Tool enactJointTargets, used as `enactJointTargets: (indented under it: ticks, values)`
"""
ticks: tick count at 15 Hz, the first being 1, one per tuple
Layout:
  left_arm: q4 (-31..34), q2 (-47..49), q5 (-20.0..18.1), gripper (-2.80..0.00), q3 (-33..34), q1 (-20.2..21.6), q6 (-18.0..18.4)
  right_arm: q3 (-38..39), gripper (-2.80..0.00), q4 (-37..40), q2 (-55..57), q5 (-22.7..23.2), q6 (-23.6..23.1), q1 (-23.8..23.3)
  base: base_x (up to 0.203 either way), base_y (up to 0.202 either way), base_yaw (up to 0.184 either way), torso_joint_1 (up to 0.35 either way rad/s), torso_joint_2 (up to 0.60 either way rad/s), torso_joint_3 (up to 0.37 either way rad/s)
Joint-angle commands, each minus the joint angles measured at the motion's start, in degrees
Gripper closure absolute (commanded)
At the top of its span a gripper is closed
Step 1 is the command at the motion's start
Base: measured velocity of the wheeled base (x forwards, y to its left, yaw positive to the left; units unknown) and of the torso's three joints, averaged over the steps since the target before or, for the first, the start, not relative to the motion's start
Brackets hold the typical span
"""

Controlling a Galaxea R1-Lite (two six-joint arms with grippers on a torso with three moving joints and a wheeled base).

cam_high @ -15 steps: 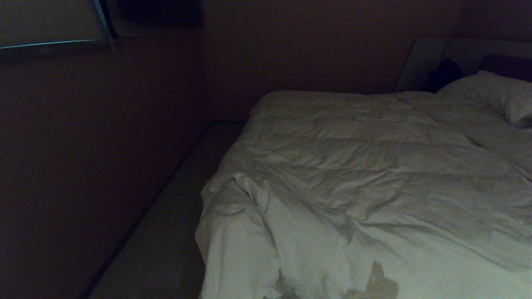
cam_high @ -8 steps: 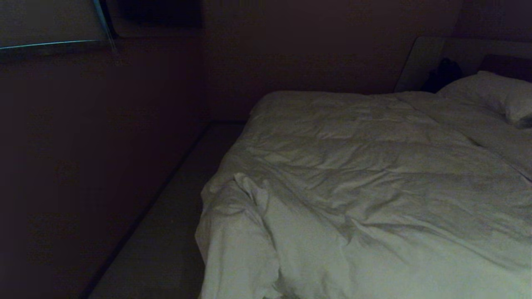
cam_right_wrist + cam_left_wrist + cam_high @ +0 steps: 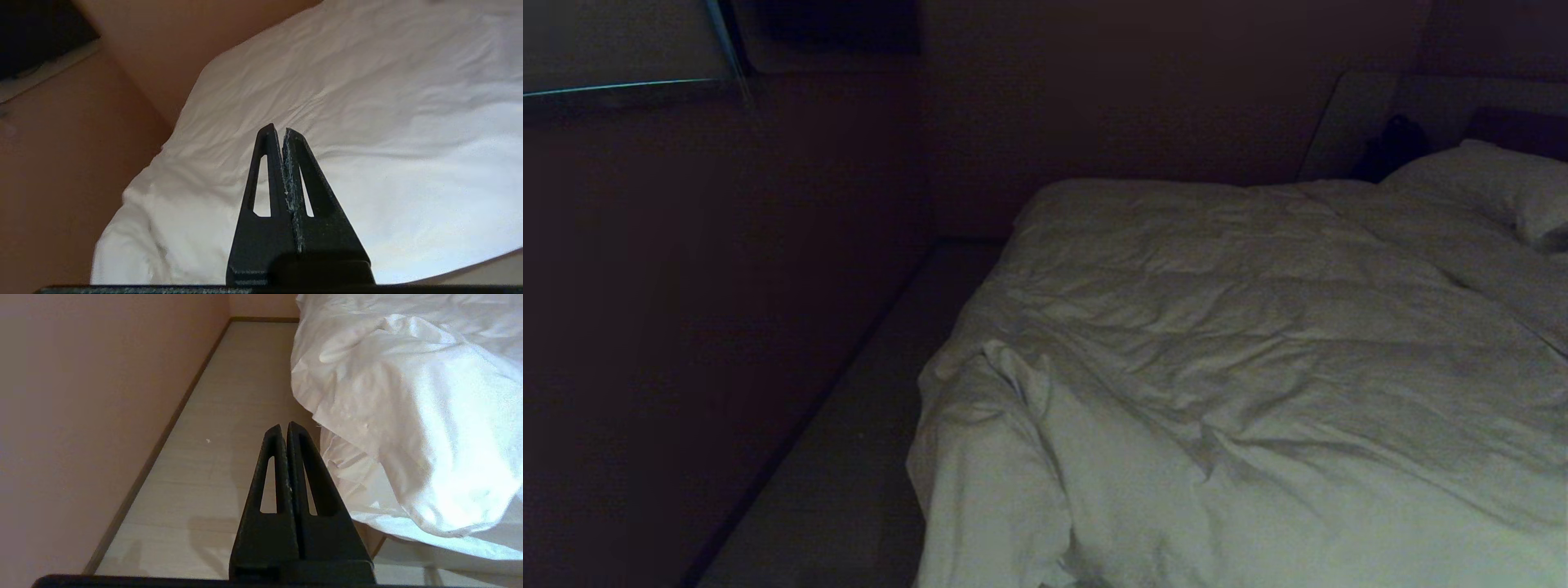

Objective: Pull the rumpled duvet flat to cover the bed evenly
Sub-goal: Flatten the corners of the folded blanket

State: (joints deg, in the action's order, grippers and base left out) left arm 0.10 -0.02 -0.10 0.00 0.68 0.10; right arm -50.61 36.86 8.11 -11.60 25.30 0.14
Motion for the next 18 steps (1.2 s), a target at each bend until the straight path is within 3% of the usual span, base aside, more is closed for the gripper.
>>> enactJointTargets:
  ticks: [1, 3, 8, 14, 18]
  values:
    - [-0.01, 0.02, 0.01, 0.00, 0.00, 0.02, -0.01, -1.72, 0.00, 2.42, 1.80, -2.38, -0.43, -0.11, 0.000, 0.000, 0.000, 0.000, 0.00, 0.000]
    - [-0.01, 0.02, 0.01, 0.00, 0.00, 0.02, -0.01, -4.95, 0.00, 2.70, 4.06, -3.26, -0.47, -0.78, 0.000, 0.000, 0.000, 0.000, 0.00, 0.000]
    - [-0.01, 0.02, 0.01, 0.00, 0.00, 0.02, -0.01, -3.97, 0.00, 3.25, 3.70, -2.80, -0.36, -0.88, 0.000, 0.000, 0.000, 0.000, 0.00, 0.000]
    - [-0.01, 0.02, 0.01, 0.00, 0.00, 0.02, -0.01, -3.05, 0.00, 2.12, 0.94, 0.77, -2.26, -0.05, 0.000, 0.000, 0.000, 0.000, 0.00, 0.000]
    - [-0.01, 0.02, 0.01, 0.00, 0.00, 0.02, -0.01, -0.12, 0.00, -0.58, -3.30, 6.52, -6.22, -0.05, 0.000, 0.000, 0.000, 0.000, 0.00, 0.000]
